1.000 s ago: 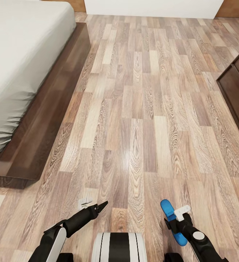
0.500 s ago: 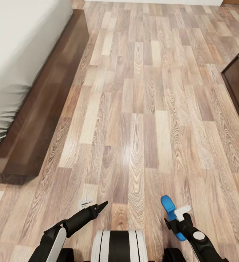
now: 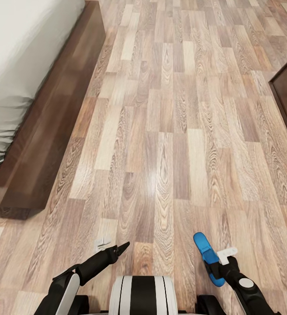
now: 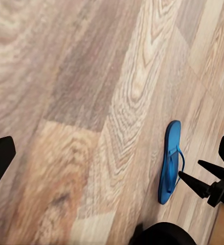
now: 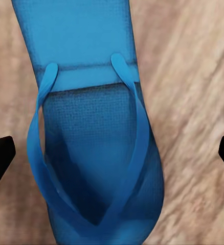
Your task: In the bedroom, move the book from the bed onto either nightstand, and place the two sandals side by side next to the bed.
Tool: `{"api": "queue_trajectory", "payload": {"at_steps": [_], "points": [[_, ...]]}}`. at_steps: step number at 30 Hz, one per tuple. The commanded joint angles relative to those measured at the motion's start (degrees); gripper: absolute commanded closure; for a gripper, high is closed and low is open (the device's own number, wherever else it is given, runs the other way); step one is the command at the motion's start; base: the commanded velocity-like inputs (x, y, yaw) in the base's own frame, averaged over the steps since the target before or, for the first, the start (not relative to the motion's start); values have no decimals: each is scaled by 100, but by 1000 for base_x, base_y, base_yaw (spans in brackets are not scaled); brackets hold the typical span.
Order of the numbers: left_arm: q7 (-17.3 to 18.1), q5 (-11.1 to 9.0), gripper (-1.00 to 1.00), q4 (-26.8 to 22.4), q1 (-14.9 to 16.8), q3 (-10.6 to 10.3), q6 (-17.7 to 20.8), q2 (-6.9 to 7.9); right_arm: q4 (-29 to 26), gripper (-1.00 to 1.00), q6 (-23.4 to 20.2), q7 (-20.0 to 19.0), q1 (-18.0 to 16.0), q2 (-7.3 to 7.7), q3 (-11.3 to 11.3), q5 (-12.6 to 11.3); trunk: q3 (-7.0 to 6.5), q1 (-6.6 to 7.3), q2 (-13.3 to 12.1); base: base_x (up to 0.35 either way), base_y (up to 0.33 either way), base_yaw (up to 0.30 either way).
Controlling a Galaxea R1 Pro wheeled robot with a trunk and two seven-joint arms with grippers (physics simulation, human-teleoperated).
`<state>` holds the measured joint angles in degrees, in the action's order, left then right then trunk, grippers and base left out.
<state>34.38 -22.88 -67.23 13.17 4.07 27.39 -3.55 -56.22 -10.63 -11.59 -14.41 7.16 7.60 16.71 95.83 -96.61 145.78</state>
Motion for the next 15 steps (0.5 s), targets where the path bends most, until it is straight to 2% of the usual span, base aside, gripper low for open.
{"api": "queue_trajectory", "payload": {"at_steps": [1, 15], "points": [[16, -33, -100, -1, 2, 18, 47, -5, -11, -100, -23, -45, 0, -3, 27, 60, 3, 1, 1, 0, 0, 0], [18, -33, -100, -1, 2, 16, 39, -5, -4, -100, -26, -47, 0, -11, 39, 80, 3, 1, 1, 0, -5, 0]]}}
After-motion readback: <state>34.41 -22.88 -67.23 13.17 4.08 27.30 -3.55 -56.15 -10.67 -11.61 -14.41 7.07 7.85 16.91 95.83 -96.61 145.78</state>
